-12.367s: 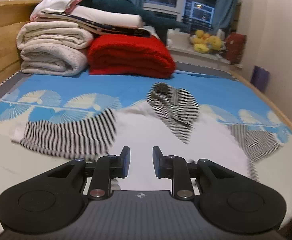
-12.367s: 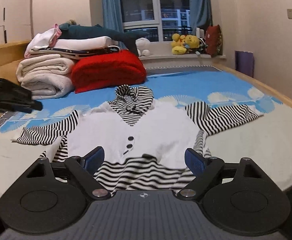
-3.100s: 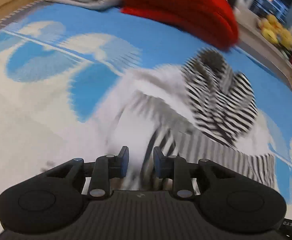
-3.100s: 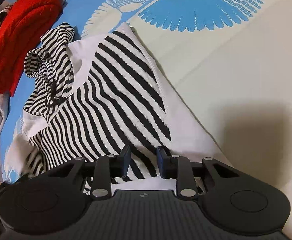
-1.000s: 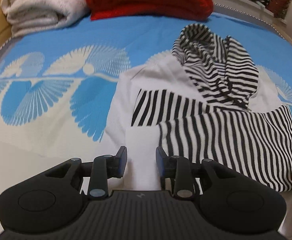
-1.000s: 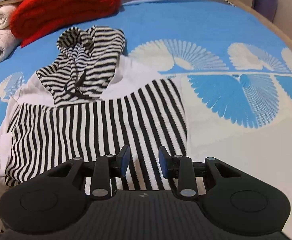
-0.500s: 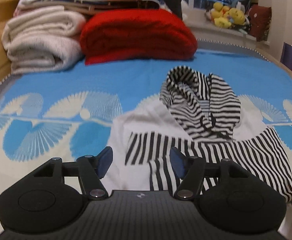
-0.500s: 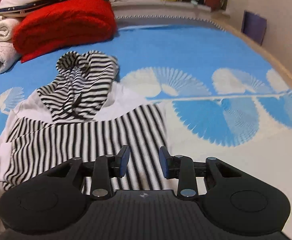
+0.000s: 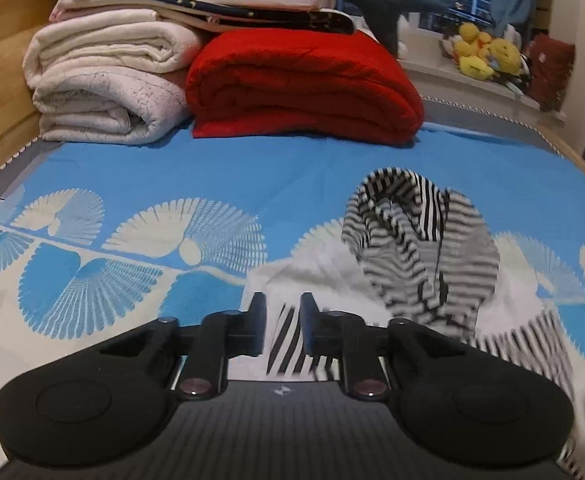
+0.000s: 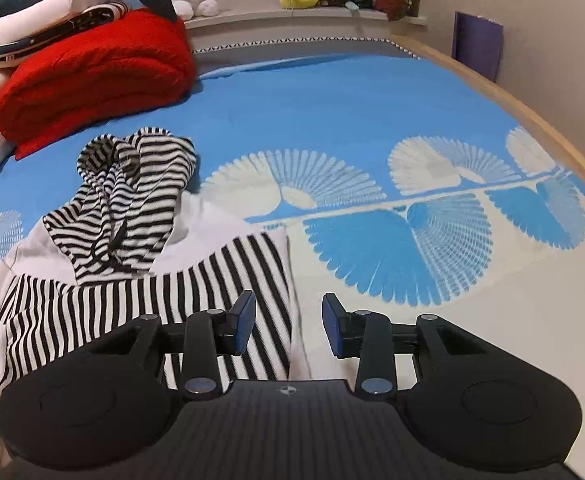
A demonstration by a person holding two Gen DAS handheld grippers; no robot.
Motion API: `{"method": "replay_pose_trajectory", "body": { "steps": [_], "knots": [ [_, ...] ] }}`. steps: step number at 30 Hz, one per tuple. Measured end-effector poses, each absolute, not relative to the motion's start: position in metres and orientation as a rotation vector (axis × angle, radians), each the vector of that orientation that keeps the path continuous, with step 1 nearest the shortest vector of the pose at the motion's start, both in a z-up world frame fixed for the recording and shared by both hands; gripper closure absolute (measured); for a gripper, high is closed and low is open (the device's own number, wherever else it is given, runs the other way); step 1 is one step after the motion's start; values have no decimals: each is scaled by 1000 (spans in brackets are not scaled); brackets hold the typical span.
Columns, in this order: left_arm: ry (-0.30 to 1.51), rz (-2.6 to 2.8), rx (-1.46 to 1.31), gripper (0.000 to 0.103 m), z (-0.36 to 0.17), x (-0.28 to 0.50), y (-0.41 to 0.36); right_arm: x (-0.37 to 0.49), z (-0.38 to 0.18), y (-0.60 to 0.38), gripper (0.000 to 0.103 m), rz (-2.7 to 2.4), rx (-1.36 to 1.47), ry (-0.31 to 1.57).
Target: Fold small clothes
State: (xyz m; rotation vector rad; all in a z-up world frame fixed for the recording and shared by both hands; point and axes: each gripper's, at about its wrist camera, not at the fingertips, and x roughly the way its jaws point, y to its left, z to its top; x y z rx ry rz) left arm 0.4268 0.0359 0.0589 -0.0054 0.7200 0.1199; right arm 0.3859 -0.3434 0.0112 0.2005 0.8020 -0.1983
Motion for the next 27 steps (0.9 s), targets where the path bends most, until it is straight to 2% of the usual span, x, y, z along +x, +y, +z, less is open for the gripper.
{"method": "replay_pose_trajectory", "body": {
  "steps": [3, 6, 16, 19, 20, 24, 27],
  "knots": [
    [706, 104, 4, 85, 72, 464, 30, 389, 12, -349, 65, -180, 191, 807],
    [687, 75, 66, 84, 72, 514, 18, 392, 10, -355, 73, -160, 195, 817],
    [829, -43, 23, 84, 7, 709, -8, 405, 2, -368, 73, -140, 202, 855],
    [810, -18, 15, 84, 0, 753, -22, 410, -5, -369, 73, -142, 206, 881],
    [811, -21, 6, 81, -2, 765, -25, 411, -6, -369, 73, -142, 209, 889],
    [907, -49, 7, 58, -25, 809, -50, 415, -9, -366, 73, -125, 197, 896],
    [930, -58, 67, 58, -43, 823, -68, 418, -12, -364, 73, -121, 196, 903]
  ]
}}
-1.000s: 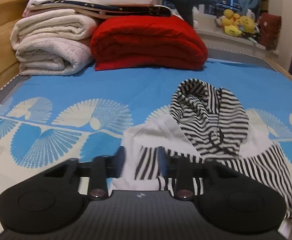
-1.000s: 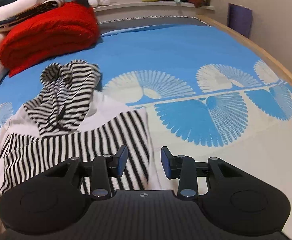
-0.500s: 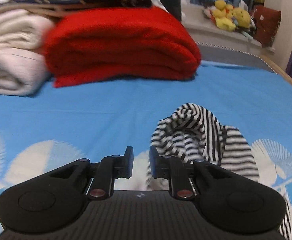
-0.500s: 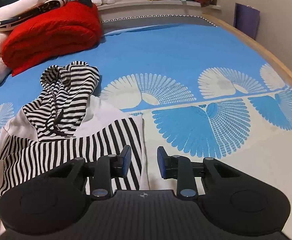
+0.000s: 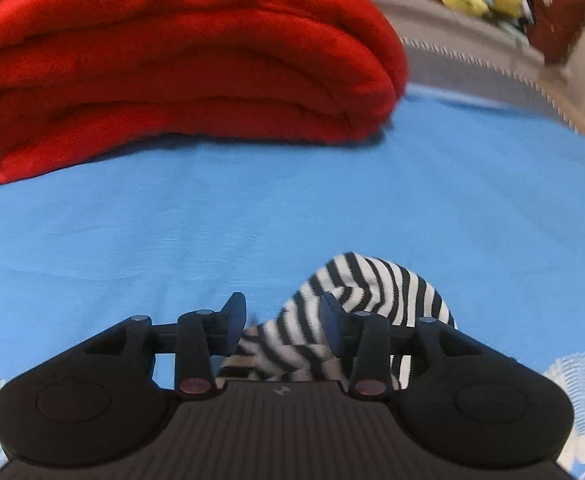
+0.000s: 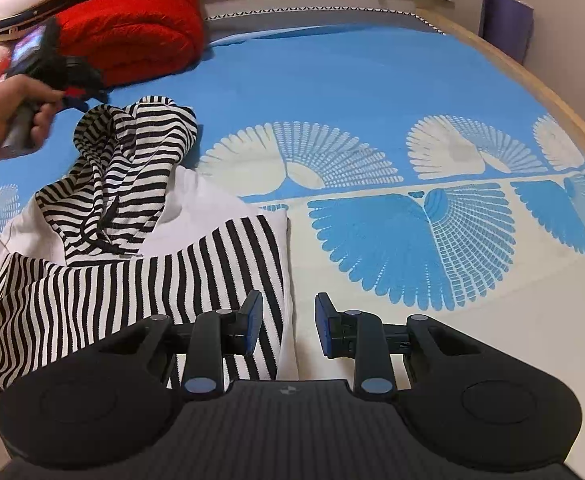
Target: Fold small clothes
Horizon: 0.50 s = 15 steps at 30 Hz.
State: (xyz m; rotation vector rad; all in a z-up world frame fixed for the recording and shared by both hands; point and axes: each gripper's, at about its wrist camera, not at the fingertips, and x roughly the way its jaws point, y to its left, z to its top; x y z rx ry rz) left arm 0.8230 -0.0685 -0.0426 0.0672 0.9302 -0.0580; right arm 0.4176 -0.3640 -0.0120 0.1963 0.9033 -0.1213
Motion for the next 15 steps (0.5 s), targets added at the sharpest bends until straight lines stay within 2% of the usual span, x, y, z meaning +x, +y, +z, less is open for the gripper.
{"method": "replay_pose_trajectory", "body": {
  "steps": [2, 4, 5, 6, 11, 15],
  "knots": [
    [942, -67, 116, 58, -54, 827, -78, 420, -13, -364, 73, -120, 200, 907],
    [953, -61, 153, 74, -62, 830, -85, 421, -14, -364, 73, -121, 198, 909],
    [960, -68, 160, 92, -64, 831, -86, 420, -14, -363, 73, -119, 197, 910],
    [963, -79, 164, 102, -64, 829, -87, 420, -14, -363, 73, -116, 195, 910],
    [860, -113, 166, 103, -27, 783, -80, 416, -13, -368, 73, -127, 196, 910],
    [761, -211, 146, 103, 17, 698, -71, 413, -1, -374, 73, -138, 234, 871]
  ]
}}
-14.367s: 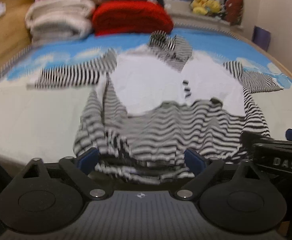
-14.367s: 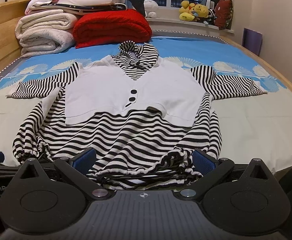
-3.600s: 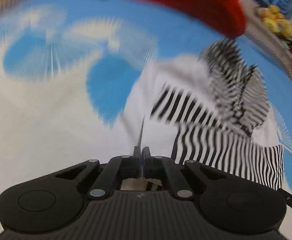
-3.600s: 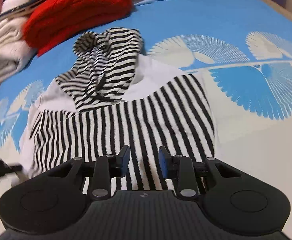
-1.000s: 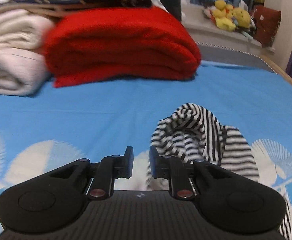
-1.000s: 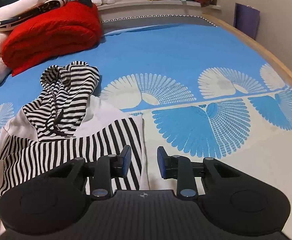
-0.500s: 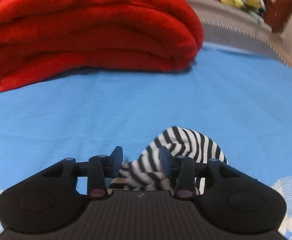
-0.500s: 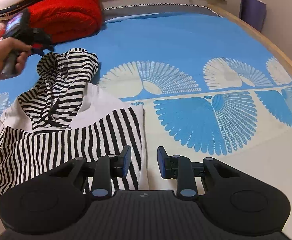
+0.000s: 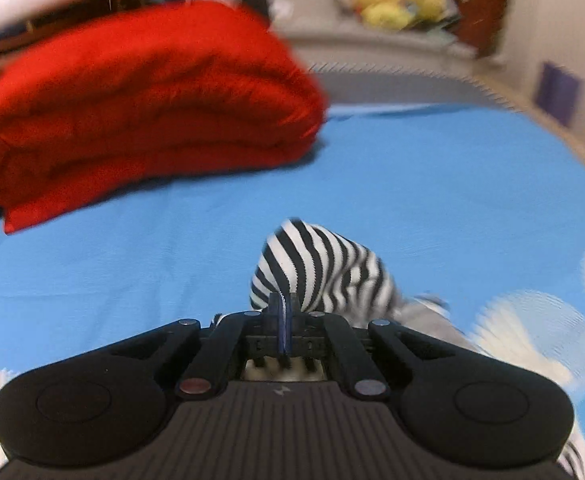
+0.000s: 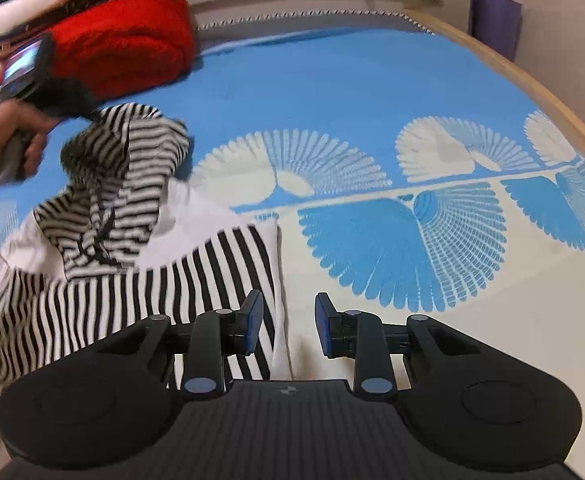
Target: Fold small clothes
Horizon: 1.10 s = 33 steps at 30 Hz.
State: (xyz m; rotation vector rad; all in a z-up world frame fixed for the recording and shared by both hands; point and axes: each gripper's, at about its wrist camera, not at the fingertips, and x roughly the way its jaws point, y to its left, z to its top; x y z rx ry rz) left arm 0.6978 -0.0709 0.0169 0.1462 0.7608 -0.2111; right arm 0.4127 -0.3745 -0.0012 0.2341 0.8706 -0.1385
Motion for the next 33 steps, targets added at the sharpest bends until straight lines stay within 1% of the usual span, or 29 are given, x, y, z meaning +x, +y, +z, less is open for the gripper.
{"method": "replay_pose_trajectory", "body": {
  "steps": [4, 7, 10, 11, 12, 13, 15, 17, 20, 22, 23, 25, 26, 27, 30, 33],
  "knots": [
    [652, -367, 178, 103, 62, 563, -60, 405, 10, -377, 73, -137, 269, 834],
    [656, -475, 220, 103, 73, 446, -49, 398, 19, -380, 73, -153, 310, 788],
    [794, -571, 275, 102, 65, 354, -37, 392, 26, -382, 73, -156, 359, 749],
    [854, -599, 302, 99, 61, 335, -35, 390, 28, -381, 73, -151, 370, 736],
    [873, -609, 320, 98, 62, 321, -31, 389, 30, -380, 73, -145, 374, 728],
    [853, -594, 327, 98, 67, 309, -26, 389, 31, -379, 73, -137, 379, 723],
    [812, -525, 250, 97, 79, 312, -12, 389, 32, -378, 73, -105, 414, 725],
    [818, -393, 92, 97, 83, 330, 8, 391, 30, -376, 73, -80, 450, 734],
    [894, -203, -140, 97, 60, 373, 28, 396, 20, -370, 72, -32, 518, 778],
    [952, -140, -281, 94, 31, 390, 40, 402, 13, -364, 72, 8, 552, 815],
    [1017, -90, -350, 92, 16, 401, 45, 405, 9, -361, 72, 27, 564, 834],
    [1094, -46, -486, 81, -6, 417, 52, 411, 1, -352, 72, 62, 580, 875],
    [1119, -49, -534, 72, -14, 423, 53, 414, -3, -347, 72, 72, 586, 894],
    [1148, -55, -571, 69, -21, 429, 53, 417, -7, -341, 72, 77, 590, 914],
    [1218, -78, -678, 69, -40, 431, 55, 426, -18, -327, 72, 82, 577, 962],
    [1242, -66, -672, 69, -50, 428, 52, 436, -30, -316, 72, 75, 559, 999]
  ]
}}
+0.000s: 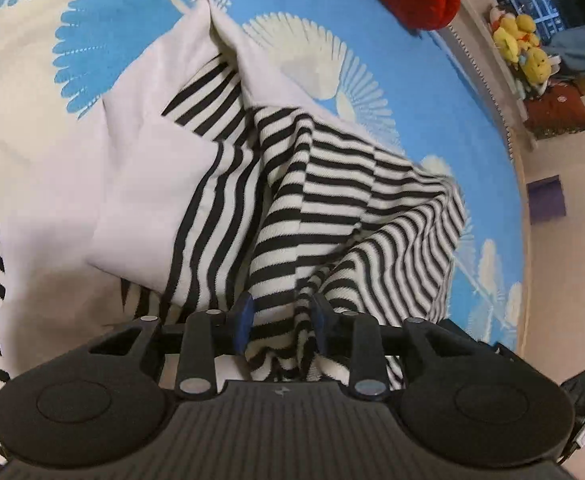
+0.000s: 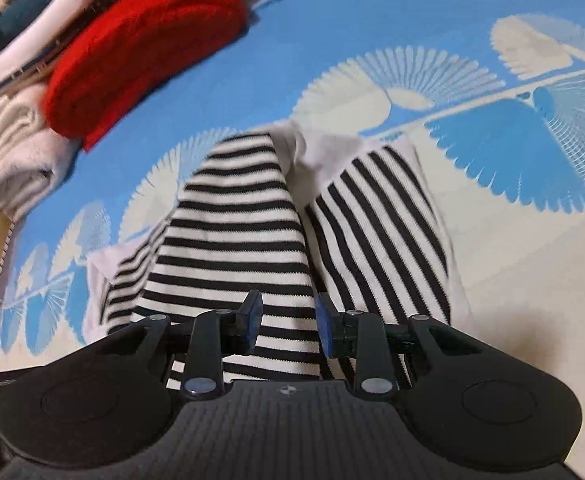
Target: Fold small clothes
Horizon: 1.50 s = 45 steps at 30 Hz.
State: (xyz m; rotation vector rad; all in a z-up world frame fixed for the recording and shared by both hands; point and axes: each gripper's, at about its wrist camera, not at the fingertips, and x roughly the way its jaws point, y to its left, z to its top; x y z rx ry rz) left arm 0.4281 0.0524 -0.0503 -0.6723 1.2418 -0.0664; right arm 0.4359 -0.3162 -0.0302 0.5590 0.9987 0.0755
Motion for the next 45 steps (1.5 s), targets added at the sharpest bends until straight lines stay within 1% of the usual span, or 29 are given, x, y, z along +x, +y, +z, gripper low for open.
{"method": "replay_pose_trajectory", "body": {
  "steps": [2, 4, 5, 6, 7, 8, 10, 12, 14, 15, 16, 17, 19, 21, 22, 24, 25, 27, 28, 29, 30, 31, 37, 38, 39, 40, 41, 43, 45],
  "knots": [
    [1290, -51, -632, 70, -60, 430, 47, 442, -38, -309, 72, 85, 545, 1020],
    [1290, -48, -642, 85, -64, 427, 52, 447, -48, -304, 72, 83, 532, 1046],
    [1279, -51, -645, 100, -62, 426, 56, 448, -51, -303, 75, 81, 529, 1053],
    [1251, -52, -637, 100, -57, 427, 59, 449, -53, -300, 83, 91, 522, 1055],
    [1206, -55, -618, 100, -48, 428, 62, 449, -54, -300, 103, 105, 518, 1048],
    [1151, -62, -602, 100, -37, 428, 67, 449, -52, -300, 103, 119, 521, 1030],
    [962, -63, -558, 101, -3, 424, 78, 444, -39, -304, 103, 157, 573, 943],
    [739, -73, -511, 101, 34, 413, 89, 431, -16, -317, 103, 205, 705, 805],
    [612, -80, -462, 101, 55, 403, 96, 411, 11, -329, 103, 228, 773, 630],
    [616, -71, -457, 101, 55, 402, 99, 401, 19, -334, 103, 233, 792, 568],
    [678, -63, -474, 101, 47, 405, 103, 393, 22, -340, 103, 216, 810, 535],
    [775, -44, -496, 101, 34, 409, 107, 389, 20, -344, 103, 192, 817, 549],
    [1012, 40, -553, 101, -8, 413, 116, 392, -2, -347, 103, 105, 814, 721],
    [1156, 105, -595, 101, -37, 411, 124, 397, -47, -345, 103, 24, 832, 1011],
    [1207, 131, -577, 100, -44, 412, 125, 398, -64, -343, 103, 5, 841, 1105],
    [1220, 160, -565, 99, -44, 412, 129, 395, -77, -339, 99, -62, 815, 1185],
    [1198, 152, -596, 95, -41, 411, 133, 395, -72, -339, 99, -82, 764, 1158],
    [1150, 120, -666, 73, -33, 411, 138, 395, -56, -343, 98, -88, 750, 1053],
    [1118, 95, -705, 69, -31, 411, 139, 396, -50, -347, 90, -73, 766, 1006],
    [1104, 75, -727, 63, -30, 412, 139, 399, -46, -348, 76, -56, 768, 979],
    [1104, 60, -739, 59, -28, 416, 137, 402, -44, -350, 69, -38, 768, 965],
    [1108, 51, -747, 58, -29, 418, 134, 406, -44, -349, 60, -18, 771, 963],
    [1165, 90, -745, 59, -51, 432, 117, 418, -59, -325, 60, 63, 752, 1044],
    [1169, 91, -745, 61, -55, 434, 115, 419, -59, -321, 65, 66, 735, 1052],
    [1166, 90, -742, 81, -55, 432, 116, 419, -60, -316, 75, 70, 718, 1053],
    [1150, 89, -737, 97, -53, 432, 116, 420, -59, -314, 100, 85, 708, 1045],
    [1121, 81, -726, 102, -48, 432, 116, 422, -59, -311, 101, 98, 710, 1033],
    [1015, 50, -669, 102, -22, 427, 115, 415, -45, -319, 102, 114, 762, 937],
    [897, 16, -614, 102, 7, 422, 114, 404, -18, -331, 102, 127, 803, 762]
  ]
}}
